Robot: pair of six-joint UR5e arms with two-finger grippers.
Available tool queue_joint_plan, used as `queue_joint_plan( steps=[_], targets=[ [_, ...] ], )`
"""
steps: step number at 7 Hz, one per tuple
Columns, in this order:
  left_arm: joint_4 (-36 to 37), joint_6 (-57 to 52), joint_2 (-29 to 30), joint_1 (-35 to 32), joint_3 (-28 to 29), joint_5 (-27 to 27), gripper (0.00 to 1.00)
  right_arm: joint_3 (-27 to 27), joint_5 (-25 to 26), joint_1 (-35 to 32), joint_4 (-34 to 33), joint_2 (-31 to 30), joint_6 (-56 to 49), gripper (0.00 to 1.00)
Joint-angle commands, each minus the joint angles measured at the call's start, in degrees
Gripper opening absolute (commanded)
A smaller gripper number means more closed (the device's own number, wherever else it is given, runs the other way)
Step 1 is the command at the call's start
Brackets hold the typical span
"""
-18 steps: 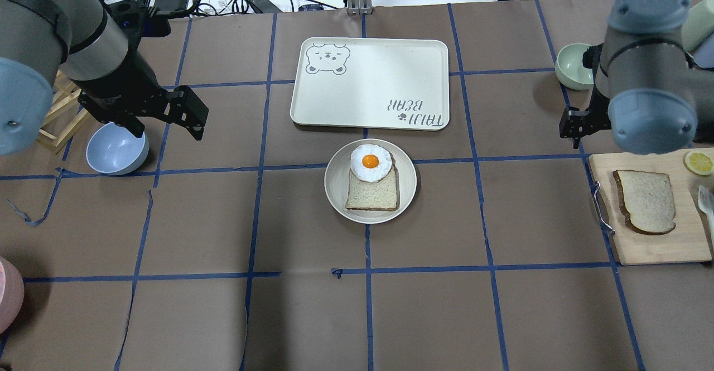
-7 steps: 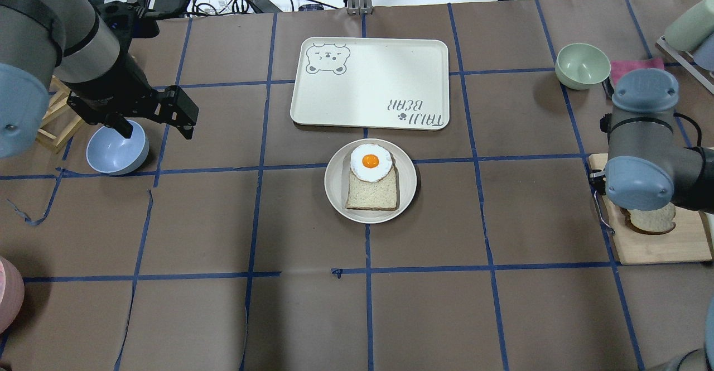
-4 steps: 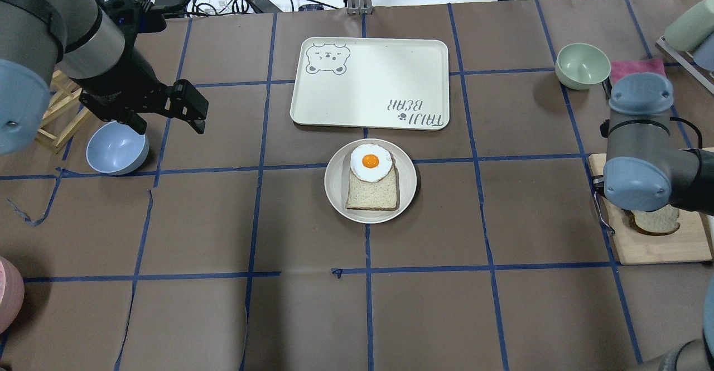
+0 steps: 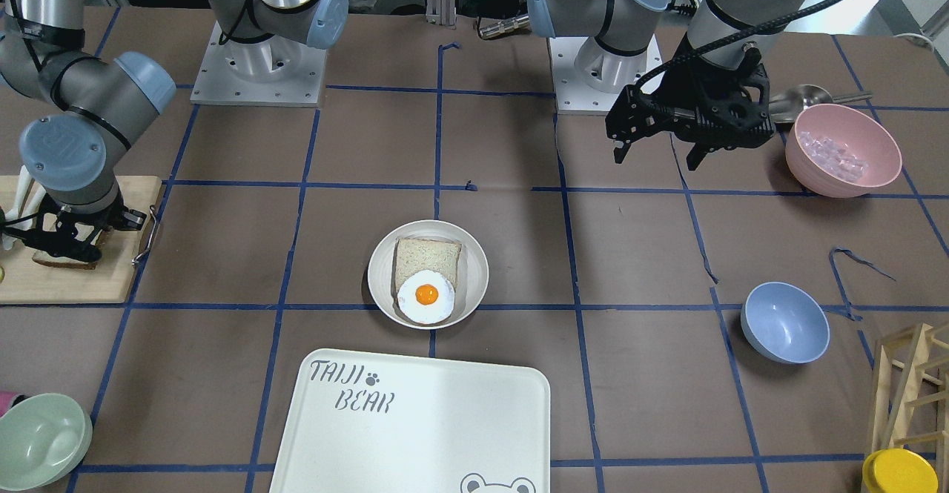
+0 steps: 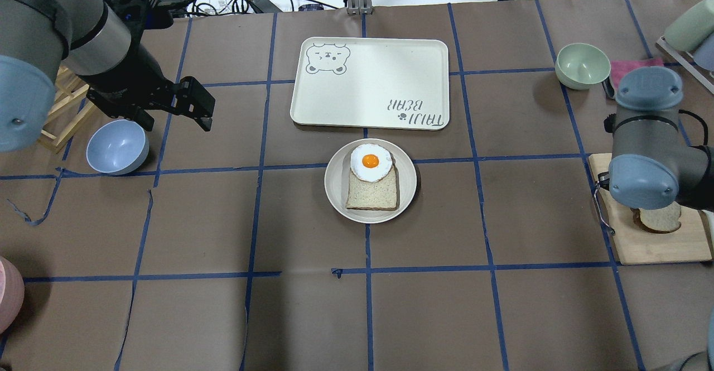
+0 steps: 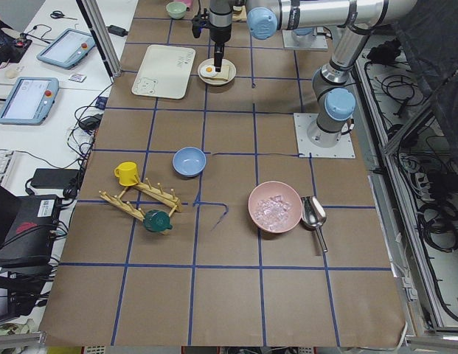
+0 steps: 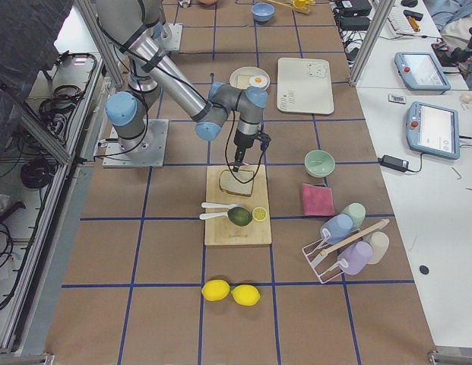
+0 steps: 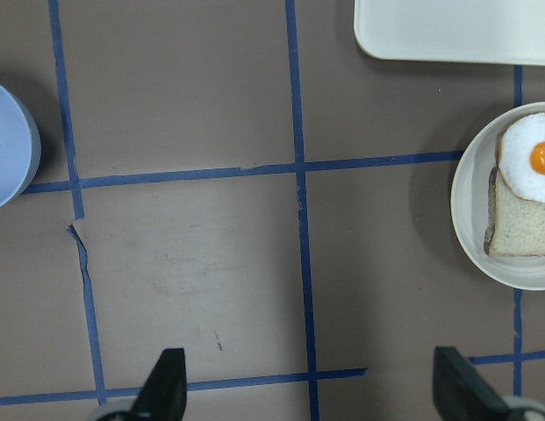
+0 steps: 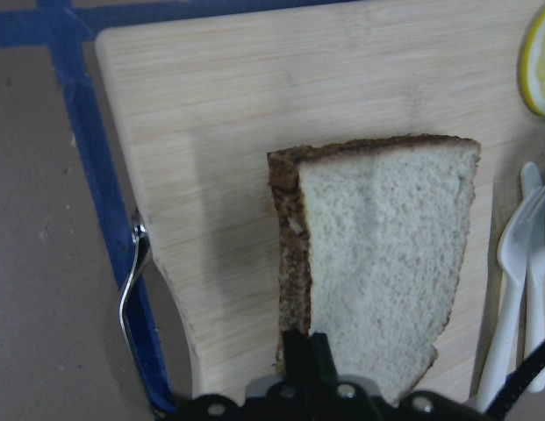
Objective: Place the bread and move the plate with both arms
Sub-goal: 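Carry the bread slice with the right gripper over the egg on the plate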
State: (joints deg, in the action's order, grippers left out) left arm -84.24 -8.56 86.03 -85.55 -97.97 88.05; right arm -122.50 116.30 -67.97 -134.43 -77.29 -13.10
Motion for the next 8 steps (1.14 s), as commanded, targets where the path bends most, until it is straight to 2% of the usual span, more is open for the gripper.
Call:
queue_joint_plan(
  steps=[1,2,3,4,5,7,8],
  targets=[
    [0.0,-0.2,-0.2,-0.1,-0.2,0.2,1.00,1.3,-2.2,-0.8,6.8,-8.5,-2.2,0.00],
    [0.0,-0.2,-0.2,-0.1,-0.2,0.3,1.00,5.8,-7.3,-3.5,15.8,-14.1,-1.9,0.00],
    [-0.1,-0.2,-0.2,-0.1,-0.3,0.3,1.00,13.3,-7.4,-7.9,24.9,-13.3,-1.0,0.00],
    [-0.1,-0.2,-0.2,-0.1,-0.3,0.2,1.00,19.3,-8.6,-11.4,30.0,-12.3,-1.1,0.00],
    [-0.1,-0.2,-0.2,-0.1,-0.3,0.3,1.00,21.0,-12.5,-15.4,30.6,-11.1,-0.5,0.00],
    [-0.2,-0.3,-0.3,-0.1,-0.4,0.3,1.00,21.0,-16.0,-23.6,29.2,-11.0,1.2,0.00],
    [-0.1,-0.3,-0.3,-0.1,-0.3,0.3,1.00,20.9,-16.8,-28.5,24.3,-9.8,4.9,0.00]
  ],
)
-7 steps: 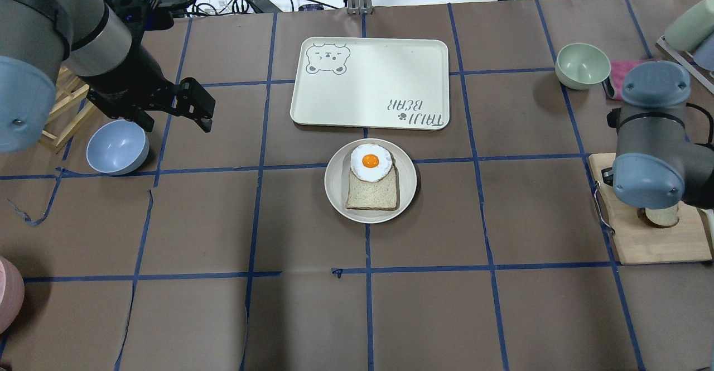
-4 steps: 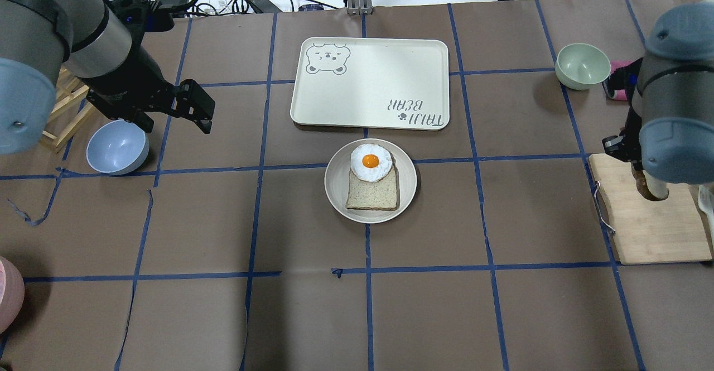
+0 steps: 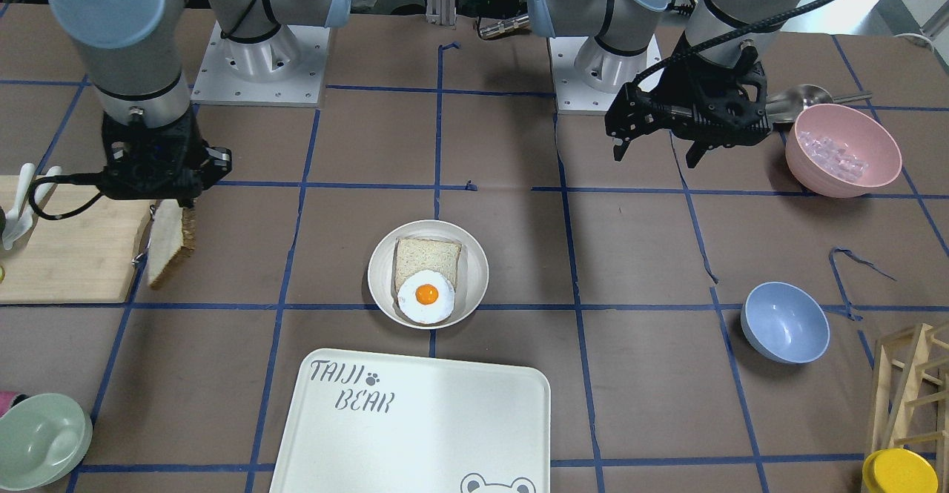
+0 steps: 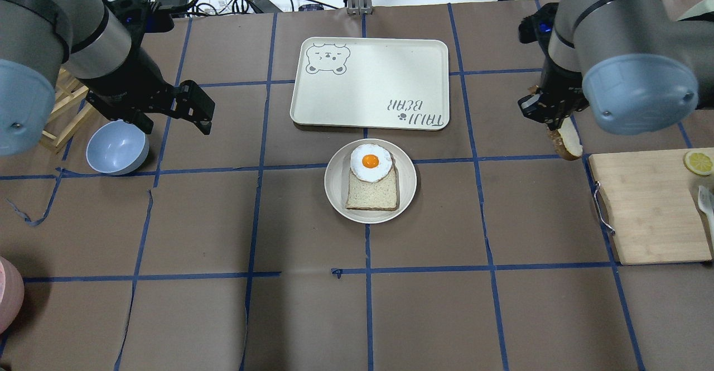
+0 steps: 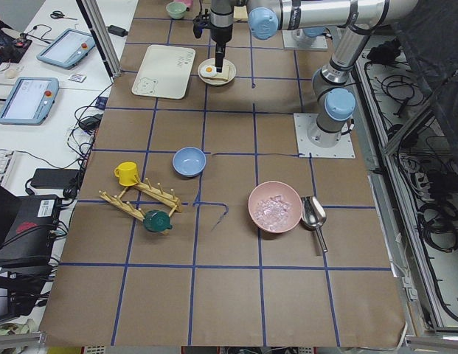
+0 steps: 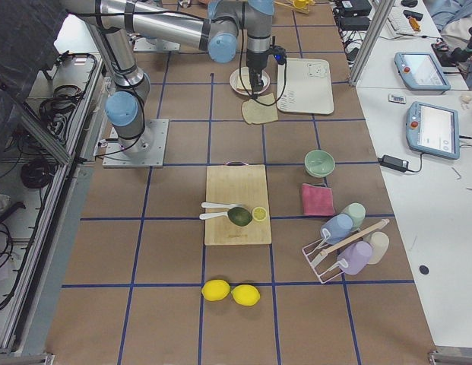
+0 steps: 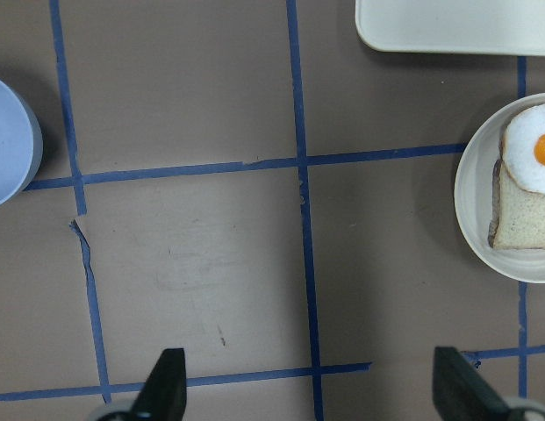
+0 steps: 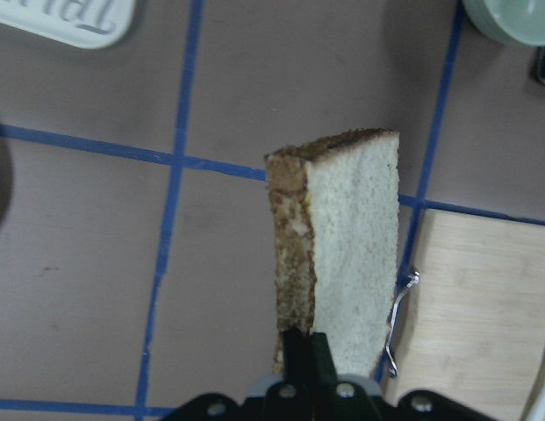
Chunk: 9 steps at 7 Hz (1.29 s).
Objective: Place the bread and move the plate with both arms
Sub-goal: 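Carry the bread slice with the right gripper over the egg on the plate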
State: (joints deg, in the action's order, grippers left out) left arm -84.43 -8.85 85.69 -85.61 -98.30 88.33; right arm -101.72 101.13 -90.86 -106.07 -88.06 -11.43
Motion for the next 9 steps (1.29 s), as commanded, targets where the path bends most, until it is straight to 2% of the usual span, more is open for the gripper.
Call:
queue_joint_plan(
  steps=[1,3,4,5,6,7,9],
  targets=[
    [0.1,0.0,-0.1,0.0,0.0,0.0,1.00,0.3,-1.4,-10.4,-8.1,2.4,9.5,0.00],
    [-0.2,-0.1,0.1,0.0,-0.1,-0.2,1.00,0.6,-0.6,-19.4,-12.8,6.6,22.3,0.00],
    [-0.3,-0.1,0.0,0.0,-0.1,0.0,1.00,0.5,-0.5,-21.9,-13.6,8.5,27.3,0.00],
    [-0.4,-0.2,0.0,0.0,-0.1,0.0,1.00,0.5,-0.3,-24.3,-17.2,12.0,31.7,0.00],
    [-0.3,-0.2,0.1,0.0,-0.1,0.0,1.00,0.6,2.3,-27.2,-21.1,15.3,34.5,0.00],
    [-0.2,-0.1,0.1,0.0,-0.1,0.0,1.00,0.6,2.7,-29.3,-21.3,16.9,38.6,0.00],
    [-0.3,-0.2,0.1,0.0,-0.1,0.0,1.00,0.9,2.4,-29.5,-21.2,17.7,41.6,0.00]
  ],
)
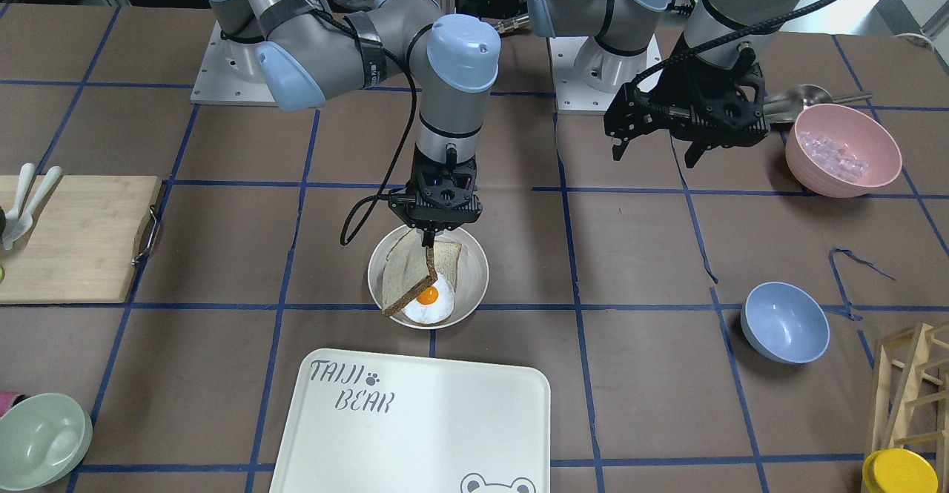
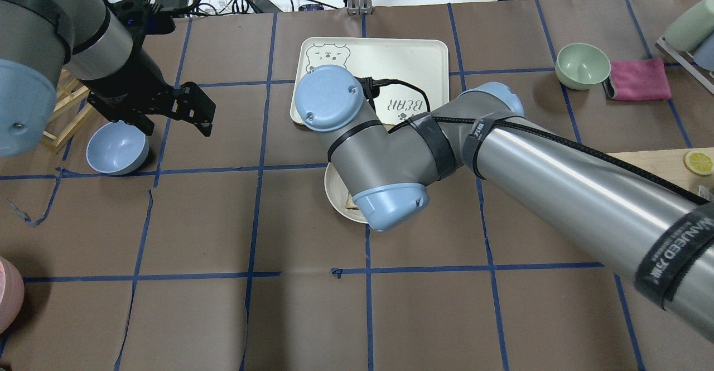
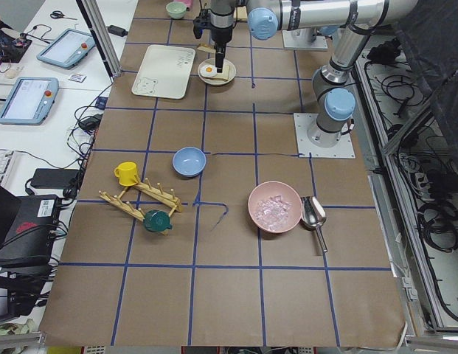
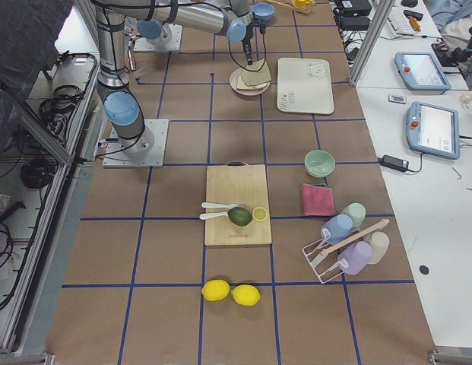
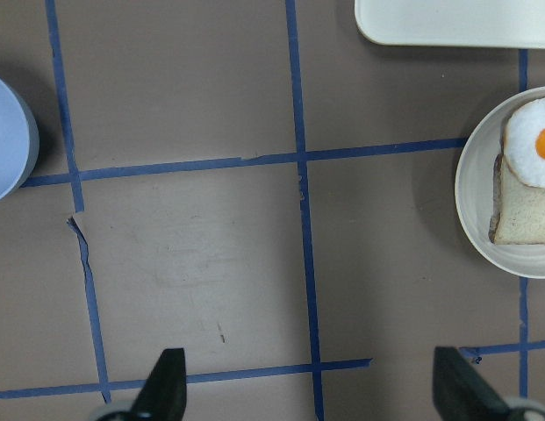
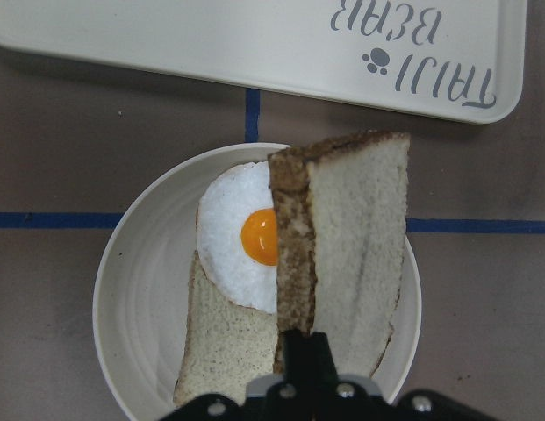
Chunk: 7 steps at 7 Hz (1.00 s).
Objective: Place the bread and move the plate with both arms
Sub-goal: 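Carry the bread slice with the right gripper over the egg on the plate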
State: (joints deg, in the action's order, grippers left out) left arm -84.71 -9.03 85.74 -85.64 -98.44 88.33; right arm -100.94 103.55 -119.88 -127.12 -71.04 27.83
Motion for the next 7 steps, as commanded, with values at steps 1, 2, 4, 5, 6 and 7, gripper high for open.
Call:
queue_joint_plan(
  steps=[1,2,4,5,6,7],
  targets=[
    [0.1,0.1,0.0,0.0,0.0,0.0,1.00,0.0,-0.4,-0.4,-0.1,1.3,5.7,0.00],
    [0.1,0.0,0.0,0.0,0.0,0.0,1.00,0.1,-0.4,-0.5,0.1,1.5,5.8,0.00],
    [0.2,0.1,0.0,0.0,0.1,0.0,1.00,0.0,-0.5,-0.5,0.2,1.6,5.6,0.23],
    [0.2,0.1,0.0,0.0,0.1,0.1,1.00,0.0,-1.7,-0.5,0.2,1.6,5.7,0.44],
    [0.1,0.0,0.0,0.0,0.0,0.1,1.00,0.0,-5.1,-0.5,-0.1,1.8,6.2,0.65],
    [0.2,0.1,0.0,0.0,0.0,0.0,1.00,0.8,-5.5,-0.4,-0.1,1.9,6.1,0.80]
  ],
)
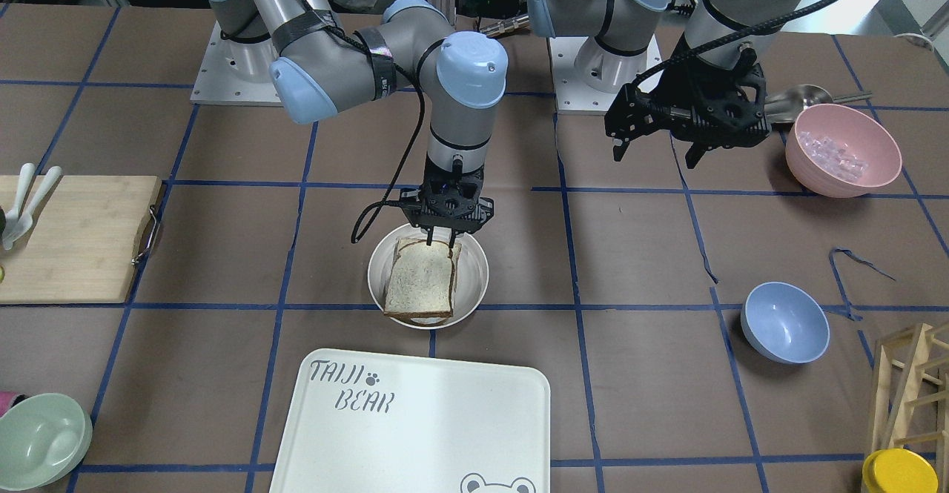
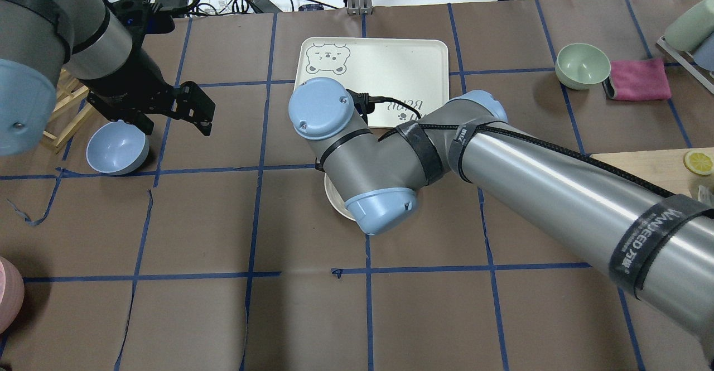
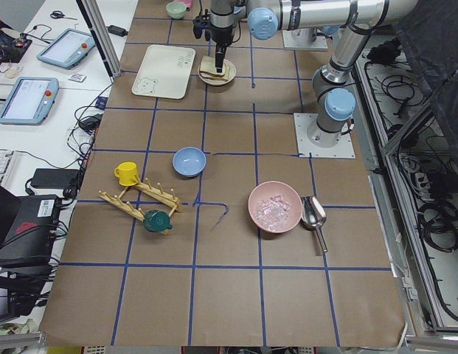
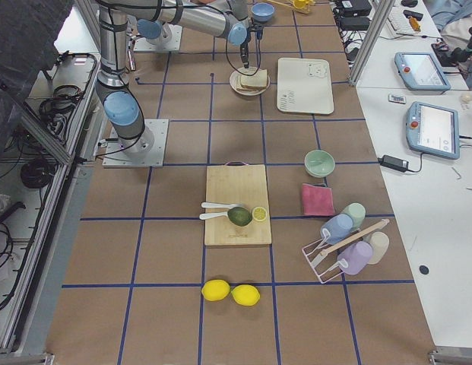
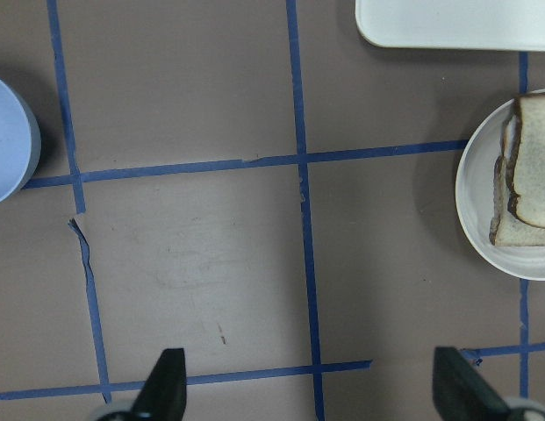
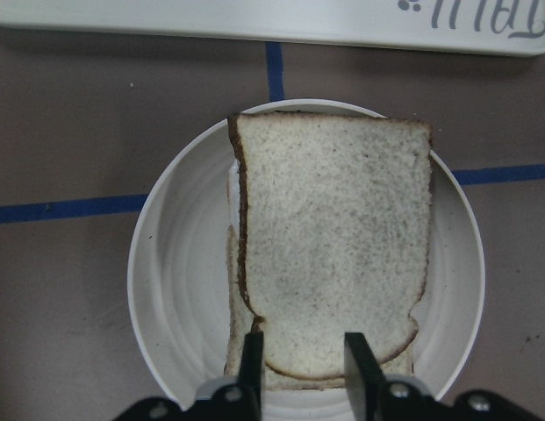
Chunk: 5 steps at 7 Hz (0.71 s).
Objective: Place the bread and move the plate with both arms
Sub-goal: 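Carry the bread slice with the right gripper over the egg on the plate, then release the bread onto the egg and lift the right gripper away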
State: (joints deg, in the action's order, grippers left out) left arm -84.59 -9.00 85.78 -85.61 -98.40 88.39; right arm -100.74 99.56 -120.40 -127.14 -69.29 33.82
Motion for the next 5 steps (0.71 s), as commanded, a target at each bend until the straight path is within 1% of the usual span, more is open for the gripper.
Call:
queue_joint_plan(
  steps=[1,2,3,4,5],
  targets=[
    [0.1,0.0,0.1,0.0,0.1,0.0,1.00,4.1,-1.1,1.3,1.0,-0.3,-2.5,0.88],
    [0.0,1.1,0.1,0.3,0.1,0.3,1.00,6.7,-0.9,3.9,2.8,-1.0,-6.6,1.00],
    [0.4,1.0,0.3,0.6,0.1,0.1,1.00,9.4,-2.0,8.8,11.0,-3.8,-11.5,1.00],
    [0.5,1.4,0.3,0.6,0.1,-0.1,1.00,11.4,-4.8,14.0,16.2,-5.9,-19.6,1.00],
    [0.5,1.2,0.4,0.7,0.0,0.1,1.00,13.8,-5.3,18.9,20.6,-7.2,-24.6,1.00]
  ],
)
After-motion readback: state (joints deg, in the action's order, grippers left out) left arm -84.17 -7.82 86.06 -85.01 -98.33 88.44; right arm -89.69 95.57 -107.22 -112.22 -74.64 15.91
